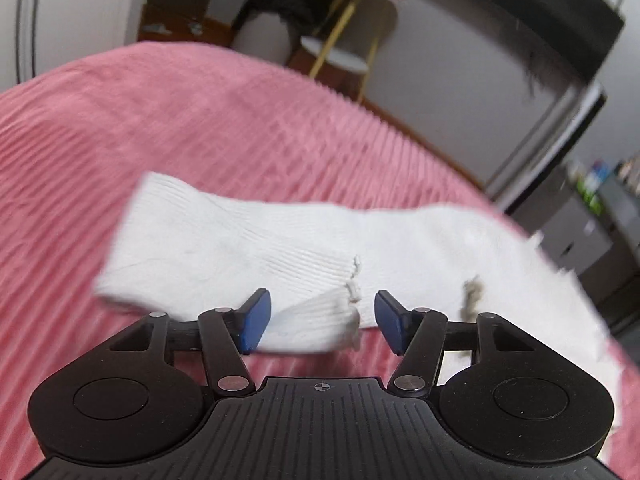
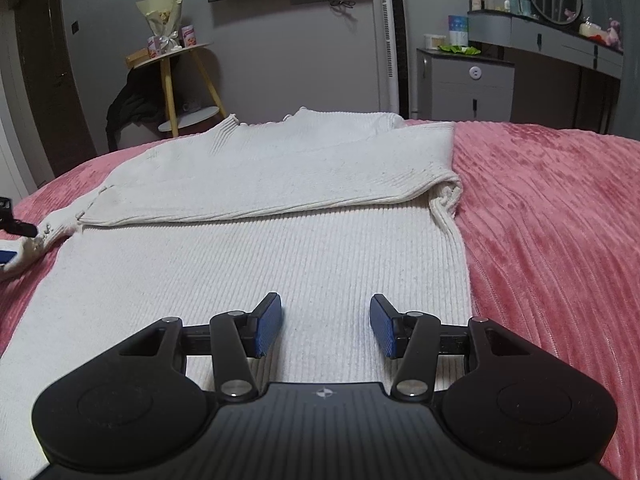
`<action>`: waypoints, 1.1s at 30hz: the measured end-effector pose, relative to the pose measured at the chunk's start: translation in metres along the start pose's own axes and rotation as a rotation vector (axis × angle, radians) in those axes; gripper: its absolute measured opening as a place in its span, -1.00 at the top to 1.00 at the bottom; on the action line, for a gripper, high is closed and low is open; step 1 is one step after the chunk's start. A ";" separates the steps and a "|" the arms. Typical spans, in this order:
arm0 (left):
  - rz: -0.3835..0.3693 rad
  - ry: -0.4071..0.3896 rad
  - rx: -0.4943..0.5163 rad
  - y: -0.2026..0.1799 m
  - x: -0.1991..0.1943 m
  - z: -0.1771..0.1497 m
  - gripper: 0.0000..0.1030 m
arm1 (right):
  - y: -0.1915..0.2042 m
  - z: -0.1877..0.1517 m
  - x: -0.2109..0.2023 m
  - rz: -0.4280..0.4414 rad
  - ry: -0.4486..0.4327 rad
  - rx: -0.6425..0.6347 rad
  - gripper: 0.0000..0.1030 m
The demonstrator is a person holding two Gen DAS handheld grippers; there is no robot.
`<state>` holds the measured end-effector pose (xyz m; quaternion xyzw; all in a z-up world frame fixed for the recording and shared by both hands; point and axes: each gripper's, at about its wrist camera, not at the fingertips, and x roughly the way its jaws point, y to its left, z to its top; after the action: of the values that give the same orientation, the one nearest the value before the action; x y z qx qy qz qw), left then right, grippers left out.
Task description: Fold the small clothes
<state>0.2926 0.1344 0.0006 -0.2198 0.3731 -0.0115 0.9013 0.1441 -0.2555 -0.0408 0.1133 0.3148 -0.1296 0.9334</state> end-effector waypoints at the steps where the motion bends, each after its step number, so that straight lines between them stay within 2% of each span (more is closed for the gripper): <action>1: 0.008 -0.034 -0.011 0.008 -0.014 -0.002 -0.28 | -0.001 0.001 0.000 0.005 0.000 0.003 0.05; 3: 0.080 -0.102 -0.029 0.022 -0.036 -0.005 -0.44 | -0.001 0.003 0.001 0.012 0.005 0.006 0.05; 5: 0.154 -0.118 -0.046 0.034 -0.042 -0.004 -0.46 | 0.003 0.005 0.002 0.022 0.003 -0.001 0.05; 7: 0.140 -0.070 -0.115 0.050 -0.040 -0.005 -0.46 | 0.008 0.005 0.004 0.022 0.002 -0.011 0.04; 9: 0.075 -0.025 -0.227 0.067 -0.040 -0.011 -0.42 | 0.014 0.004 0.004 0.020 0.005 -0.021 0.03; 12: 0.068 -0.025 -0.327 0.080 -0.038 -0.021 -0.42 | 0.021 0.007 -0.001 0.039 0.005 -0.035 0.03; 18: 0.197 -0.034 -0.243 0.078 -0.035 -0.033 -0.42 | 0.052 0.015 0.003 0.113 0.009 -0.080 0.06; 22: 0.236 -0.052 -0.267 0.085 -0.039 -0.036 -0.42 | 0.077 0.018 0.013 0.193 0.027 -0.087 0.09; 27: 0.300 -0.050 -0.171 0.080 -0.041 -0.039 -0.42 | 0.108 0.013 0.027 0.238 0.054 -0.117 0.13; 33: 0.306 -0.025 -0.129 0.078 -0.043 -0.041 -0.46 | 0.130 0.021 0.031 0.294 0.061 -0.124 0.14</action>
<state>0.2227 0.1975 -0.0277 -0.2178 0.3910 0.1526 0.8811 0.2202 -0.1447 -0.0267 0.1042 0.3304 0.0314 0.9375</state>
